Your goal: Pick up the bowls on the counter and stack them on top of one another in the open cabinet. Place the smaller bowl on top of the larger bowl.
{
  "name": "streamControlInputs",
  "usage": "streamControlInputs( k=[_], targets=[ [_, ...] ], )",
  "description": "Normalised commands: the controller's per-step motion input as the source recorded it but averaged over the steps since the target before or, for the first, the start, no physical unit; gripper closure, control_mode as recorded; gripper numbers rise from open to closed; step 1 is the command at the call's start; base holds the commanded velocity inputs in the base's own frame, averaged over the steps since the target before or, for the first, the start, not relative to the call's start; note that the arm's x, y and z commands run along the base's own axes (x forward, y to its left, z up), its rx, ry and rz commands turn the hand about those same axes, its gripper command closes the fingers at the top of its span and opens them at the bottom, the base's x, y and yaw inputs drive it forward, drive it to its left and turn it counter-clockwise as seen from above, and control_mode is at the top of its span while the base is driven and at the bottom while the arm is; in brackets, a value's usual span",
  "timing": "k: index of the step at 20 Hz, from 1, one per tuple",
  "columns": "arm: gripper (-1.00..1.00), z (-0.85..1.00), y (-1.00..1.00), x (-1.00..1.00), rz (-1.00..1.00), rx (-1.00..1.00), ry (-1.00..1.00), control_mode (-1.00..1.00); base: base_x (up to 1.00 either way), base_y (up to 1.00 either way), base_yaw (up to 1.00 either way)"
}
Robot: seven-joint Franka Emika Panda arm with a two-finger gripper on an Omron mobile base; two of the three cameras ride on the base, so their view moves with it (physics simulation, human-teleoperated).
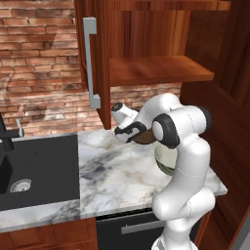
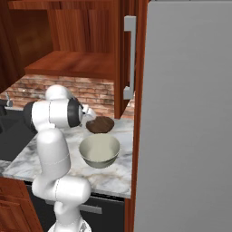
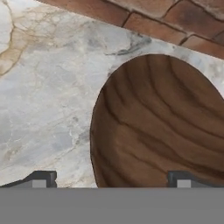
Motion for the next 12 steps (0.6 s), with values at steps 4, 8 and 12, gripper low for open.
streamControlInputs(
  k=[4,8,12],
  targets=[
    [-1.0,-0.18,-0.09,0.06,0.0,0.0,0.0,-1.0,0.0,0.0,0.0],
    [-1.0,-0.14,-0.03,0.07,0.0,0.0,0.0,-1.0,0.0,0.0,0.0],
    [-1.0,-0.14,-0.08,0.07,0.0,0.0,0.0,-1.0,0.0,0.0,0.0]
  ],
)
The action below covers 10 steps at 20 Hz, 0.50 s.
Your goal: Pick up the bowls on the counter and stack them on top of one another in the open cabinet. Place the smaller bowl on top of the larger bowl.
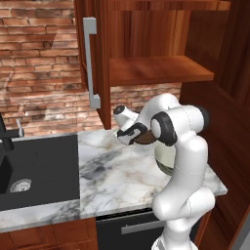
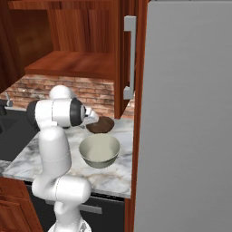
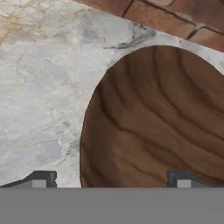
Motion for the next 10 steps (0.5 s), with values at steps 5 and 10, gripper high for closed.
streamControlInputs(
  k=[5,10],
  targets=[
    [-1.0,-0.14,-0.05,0.1,0.0,0.0,0.0,-1.0,0.0,0.0,0.0],
    [-1.0,-0.14,-0.02,0.11,0.0,0.0,0.0,-1.0,0.0,0.0,0.0]
  ],
)
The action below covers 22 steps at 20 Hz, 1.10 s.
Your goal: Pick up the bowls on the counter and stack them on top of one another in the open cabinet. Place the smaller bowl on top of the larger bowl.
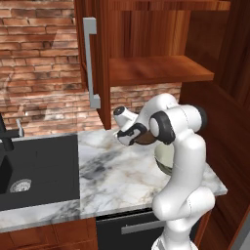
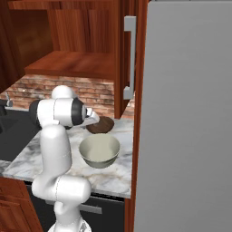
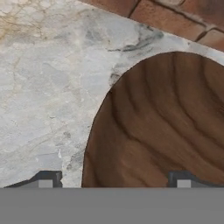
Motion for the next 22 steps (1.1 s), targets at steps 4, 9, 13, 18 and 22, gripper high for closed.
streamControlInputs(
  k=[4,9,13,18,22],
  targets=[
    [-1.0,-0.15,0.0,0.14,0.0,0.0,0.0,-1.0,0.0,0.0,0.0],
    [1.0,-0.15,-0.07,0.12,0.0,0.0,0.0,-1.0,0.0,0.0,0.0],
    [1.0,-0.05,-0.15,0.05,0.0,0.0,0.0,-1.0,0.0,0.0,0.0],
    [1.0,0.0,-0.19,0.0,0.0,0.01,-0.01,-1.0,0.0,0.0,0.0],
    [1.0,0.0,-0.19,0.0,0.0,0.0,-0.03,-1.0,0.0,0.0,0.0]
  ],
)
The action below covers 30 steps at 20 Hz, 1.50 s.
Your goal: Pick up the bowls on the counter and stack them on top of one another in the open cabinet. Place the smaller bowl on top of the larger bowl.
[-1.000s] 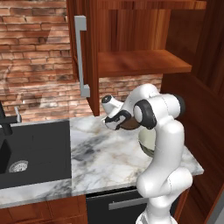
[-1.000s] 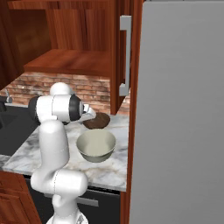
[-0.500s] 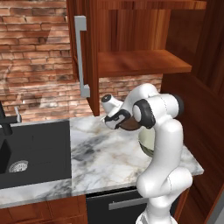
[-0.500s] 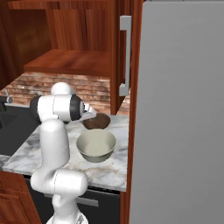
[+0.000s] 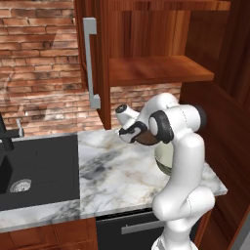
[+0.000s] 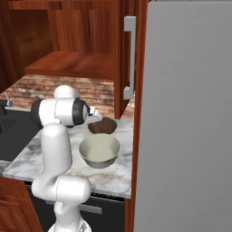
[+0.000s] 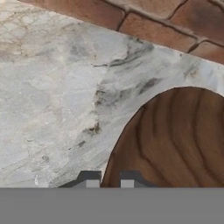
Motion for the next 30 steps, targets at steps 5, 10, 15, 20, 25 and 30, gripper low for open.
streamControlInputs(
  k=[5,10,15,20,25,30],
  targets=[
    [1.0,0.0,-0.09,-0.07,0.0,0.0,-0.05,-1.0,0.0,0.0,0.0],
    [1.0,0.0,0.0,-0.25,0.0,0.0,-0.03,-1.0,0.0,0.0,0.0],
    [1.0,0.14,0.07,-0.28,0.0,0.0,-0.03,-1.0,0.0,0.0,0.0],
    [1.0,0.33,0.21,-0.19,0.0,-0.03,-0.01,-1.0,0.0,0.0,0.0],
    [1.0,0.37,0.29,-0.06,0.0,-0.07,0.0,-1.0,0.0,0.0,0.0],
    [1.0,0.38,0.2,-0.09,0.0,-0.08,0.0,-1.0,0.0,0.0,0.0]
  ],
)
